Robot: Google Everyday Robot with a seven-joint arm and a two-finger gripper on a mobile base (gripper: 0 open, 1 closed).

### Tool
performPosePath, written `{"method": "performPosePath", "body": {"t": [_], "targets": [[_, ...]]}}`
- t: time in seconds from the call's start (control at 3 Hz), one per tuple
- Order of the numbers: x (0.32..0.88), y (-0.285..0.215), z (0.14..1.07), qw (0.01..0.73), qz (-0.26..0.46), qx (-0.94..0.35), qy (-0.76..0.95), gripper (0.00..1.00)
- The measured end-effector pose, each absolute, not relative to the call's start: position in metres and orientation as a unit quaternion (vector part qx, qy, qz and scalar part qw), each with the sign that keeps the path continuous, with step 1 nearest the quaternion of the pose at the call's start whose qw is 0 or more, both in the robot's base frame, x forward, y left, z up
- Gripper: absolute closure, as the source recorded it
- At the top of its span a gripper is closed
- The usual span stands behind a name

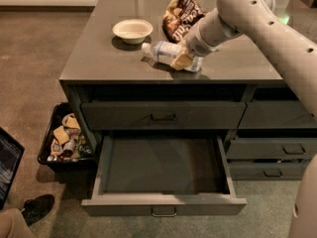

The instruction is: Pick blue plastic bottle from middle drawer and place on counter

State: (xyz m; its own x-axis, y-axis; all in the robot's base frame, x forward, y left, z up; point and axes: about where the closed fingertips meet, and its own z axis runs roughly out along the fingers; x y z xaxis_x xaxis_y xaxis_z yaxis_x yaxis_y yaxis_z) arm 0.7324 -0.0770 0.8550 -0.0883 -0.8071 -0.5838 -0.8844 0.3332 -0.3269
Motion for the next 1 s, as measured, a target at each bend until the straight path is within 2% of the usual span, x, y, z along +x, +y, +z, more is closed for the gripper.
{"method": "performPosePath", "body": {"t": [0.33,0.67,1.0], "targets": [[0.7339,-0.0755,0.8555,0.35,0.061,-0.578,0.735,0.11],[0.7352,-0.0719,0.8543,0.338,0.074,-0.587,0.732,0.0],[0.7352,-0.0718,0.8543,0.338,0.074,-0.587,0.732,0.0]]}}
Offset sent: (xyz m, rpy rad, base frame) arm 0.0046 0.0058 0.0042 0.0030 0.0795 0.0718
